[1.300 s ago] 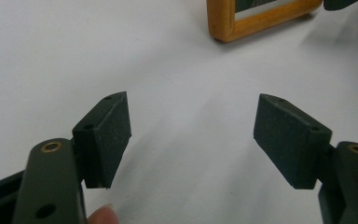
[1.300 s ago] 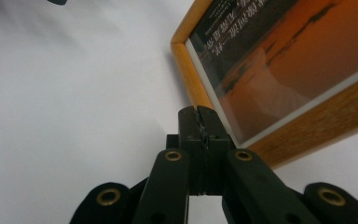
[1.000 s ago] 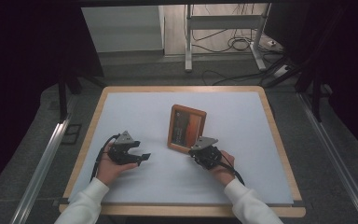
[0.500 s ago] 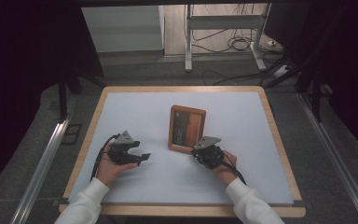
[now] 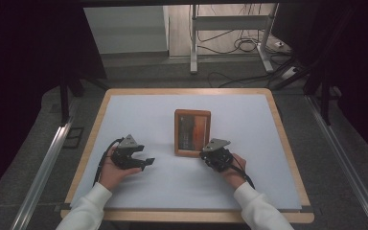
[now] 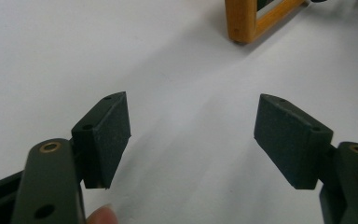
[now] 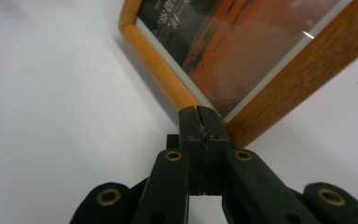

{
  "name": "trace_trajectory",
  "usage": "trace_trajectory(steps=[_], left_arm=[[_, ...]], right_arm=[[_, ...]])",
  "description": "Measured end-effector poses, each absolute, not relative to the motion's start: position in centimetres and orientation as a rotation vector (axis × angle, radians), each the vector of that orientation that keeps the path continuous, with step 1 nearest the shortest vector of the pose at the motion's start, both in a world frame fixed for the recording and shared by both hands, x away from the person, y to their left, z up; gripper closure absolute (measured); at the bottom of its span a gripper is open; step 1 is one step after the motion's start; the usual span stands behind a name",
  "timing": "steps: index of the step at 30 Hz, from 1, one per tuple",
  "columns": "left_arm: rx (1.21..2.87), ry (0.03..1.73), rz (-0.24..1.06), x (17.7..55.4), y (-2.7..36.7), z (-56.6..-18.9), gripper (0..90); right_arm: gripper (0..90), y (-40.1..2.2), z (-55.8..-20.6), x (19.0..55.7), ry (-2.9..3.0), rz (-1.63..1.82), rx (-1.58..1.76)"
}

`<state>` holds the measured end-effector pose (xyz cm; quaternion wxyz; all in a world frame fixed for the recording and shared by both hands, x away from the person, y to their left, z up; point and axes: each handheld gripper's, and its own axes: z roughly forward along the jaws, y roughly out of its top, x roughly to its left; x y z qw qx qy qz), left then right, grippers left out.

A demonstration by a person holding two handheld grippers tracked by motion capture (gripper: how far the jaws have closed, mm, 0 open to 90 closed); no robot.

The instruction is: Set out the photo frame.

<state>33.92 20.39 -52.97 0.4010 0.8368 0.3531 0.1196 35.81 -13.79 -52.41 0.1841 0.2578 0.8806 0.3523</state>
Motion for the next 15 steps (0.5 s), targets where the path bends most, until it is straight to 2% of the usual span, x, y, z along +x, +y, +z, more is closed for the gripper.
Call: trace_trajectory(steps=[15], left_arm=[[2.114,0.893,0.302,33.92,20.39,-52.96,26.6]], right_arm=[[89.7,-14.61,-52.39,36.31,2.46,0.991,0.762]])
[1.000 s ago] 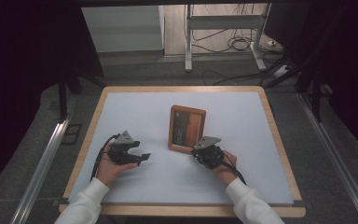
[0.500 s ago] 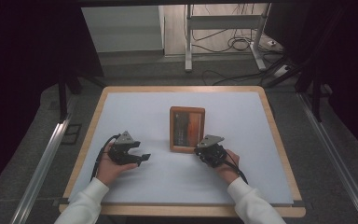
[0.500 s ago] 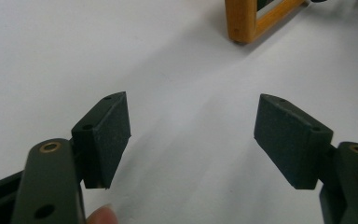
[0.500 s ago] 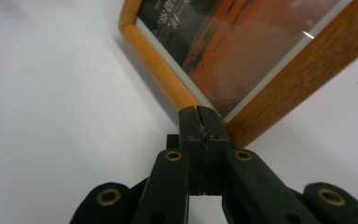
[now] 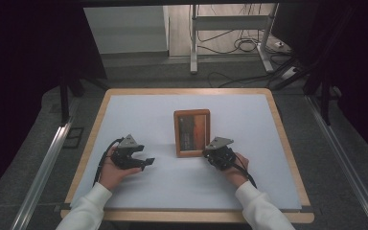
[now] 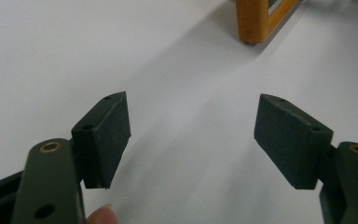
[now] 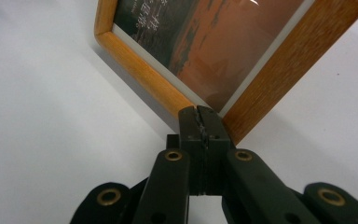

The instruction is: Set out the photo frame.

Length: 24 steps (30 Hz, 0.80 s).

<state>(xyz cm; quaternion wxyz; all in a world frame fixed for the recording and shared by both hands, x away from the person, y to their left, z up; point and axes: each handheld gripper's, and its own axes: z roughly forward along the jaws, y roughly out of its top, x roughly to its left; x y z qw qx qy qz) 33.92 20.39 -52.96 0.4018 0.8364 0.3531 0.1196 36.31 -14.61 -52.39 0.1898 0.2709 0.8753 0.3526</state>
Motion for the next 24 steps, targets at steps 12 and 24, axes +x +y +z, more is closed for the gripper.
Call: trace_trajectory(steps=[12,24], left_arm=[[2.114,0.892,0.301,33.96,20.41,-52.97,26.6],[2.111,0.89,0.305,33.72,20.48,-52.87,26.6]], right_arm=[[89.6,-14.48,-52.14,36.03,2.462,1.025,0.748],[88.9,-15.03,-51.57,35.52,2.448,1.054,0.749]])
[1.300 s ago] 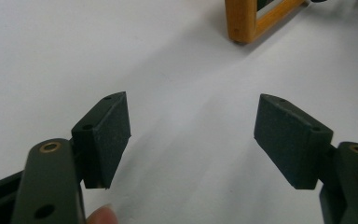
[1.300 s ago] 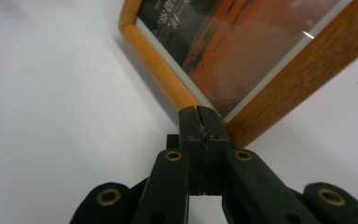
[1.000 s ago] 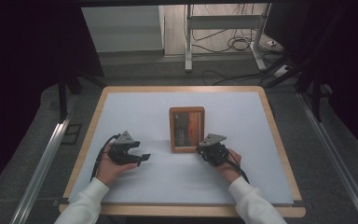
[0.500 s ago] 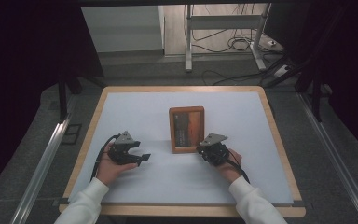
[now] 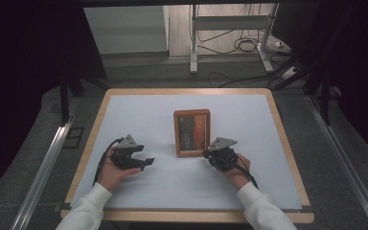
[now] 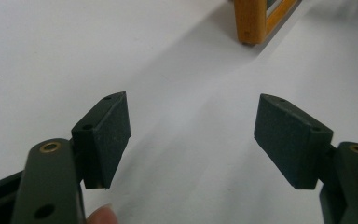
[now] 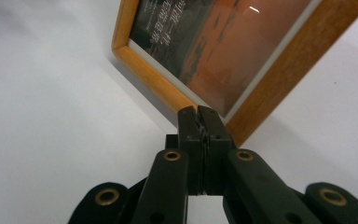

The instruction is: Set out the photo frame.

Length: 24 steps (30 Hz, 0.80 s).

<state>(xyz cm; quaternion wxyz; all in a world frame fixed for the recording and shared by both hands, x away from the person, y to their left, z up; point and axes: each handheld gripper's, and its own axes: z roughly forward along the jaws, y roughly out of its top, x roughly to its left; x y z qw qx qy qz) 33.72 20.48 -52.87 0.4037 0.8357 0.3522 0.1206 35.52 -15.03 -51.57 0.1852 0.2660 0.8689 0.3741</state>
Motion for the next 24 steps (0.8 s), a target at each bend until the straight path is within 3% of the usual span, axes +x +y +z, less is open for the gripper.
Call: trace_trajectory(steps=[11,12,15,17,19,24], left_arm=[[2.109,0.885,0.311,33.0,20.5,-52.6,26.4],[2.11,0.885,0.311,33.0,20.5,-52.6,26.4],[2.109,0.884,0.313,32.9,20.5,-52.6,26.4],[2.103,0.885,0.312,32.9,20.5,-52.6,26.4],[2.105,0.884,0.313,32.7,20.5,-52.6,26.4],[2.11,0.875,0.313,32.5,20.3,-52.6,26.4]], right_arm=[[86.1,-18.8,-50.3,34.2,2.414,1.1,0.803],[83.6,-19.5,-50.2,34.1,2.409,1.114,0.824],[58.9,-21.1,-50.0,33.7,2.391,1.135,0.876],[49.7,-22.3,-50.1,33.1,2.349,1.139,0.92],[44.0,-23.7,-50.3,32.4,2.329,1.134,0.966],[40.4,-26.7,-50.9,30.9,2.292,1.136,1.019]])
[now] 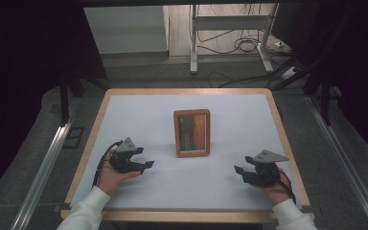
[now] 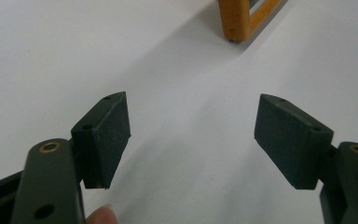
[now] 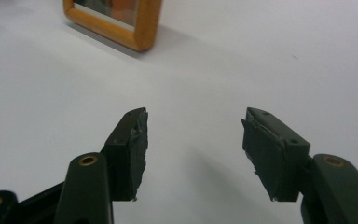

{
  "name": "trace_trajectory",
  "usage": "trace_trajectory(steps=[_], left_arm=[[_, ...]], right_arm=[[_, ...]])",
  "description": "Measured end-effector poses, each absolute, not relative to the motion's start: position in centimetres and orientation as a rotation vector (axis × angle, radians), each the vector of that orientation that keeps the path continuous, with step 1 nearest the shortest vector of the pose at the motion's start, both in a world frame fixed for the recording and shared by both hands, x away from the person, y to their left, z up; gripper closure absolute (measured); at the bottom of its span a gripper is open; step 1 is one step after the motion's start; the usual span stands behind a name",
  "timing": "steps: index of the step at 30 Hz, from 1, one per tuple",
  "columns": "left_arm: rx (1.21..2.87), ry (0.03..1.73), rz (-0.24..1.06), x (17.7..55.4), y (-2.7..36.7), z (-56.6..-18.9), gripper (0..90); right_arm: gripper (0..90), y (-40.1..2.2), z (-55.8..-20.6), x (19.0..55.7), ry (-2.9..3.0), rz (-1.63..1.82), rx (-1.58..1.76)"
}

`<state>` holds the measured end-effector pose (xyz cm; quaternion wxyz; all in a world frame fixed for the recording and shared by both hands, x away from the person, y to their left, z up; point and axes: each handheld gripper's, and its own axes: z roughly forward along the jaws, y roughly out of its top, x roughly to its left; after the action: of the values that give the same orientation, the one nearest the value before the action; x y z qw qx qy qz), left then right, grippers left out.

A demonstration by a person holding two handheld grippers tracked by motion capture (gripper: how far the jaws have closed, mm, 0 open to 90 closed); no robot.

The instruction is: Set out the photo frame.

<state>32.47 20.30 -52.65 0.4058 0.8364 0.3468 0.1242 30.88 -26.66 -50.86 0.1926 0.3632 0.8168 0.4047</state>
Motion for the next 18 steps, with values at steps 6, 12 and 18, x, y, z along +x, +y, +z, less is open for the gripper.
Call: trace_trajectory(steps=[6,12,18], left_arm=[[2.123,0.868,0.313,32.2,19.9,-52.7,26.4],[2.127,0.861,0.31,31.9,19.6,-52.9,26.4],[2.124,0.864,0.315,31.9,19.6,-52.8,26.4]], right_arm=[[38.4,-28.3,-51.1,29.9,2.266,1.162,1.069],[36.7,-28.8,-51.6,30.1,2.268,1.132,1.089],[35.9,-28.0,-51.8,30.2,2.291,1.109,1.053]])
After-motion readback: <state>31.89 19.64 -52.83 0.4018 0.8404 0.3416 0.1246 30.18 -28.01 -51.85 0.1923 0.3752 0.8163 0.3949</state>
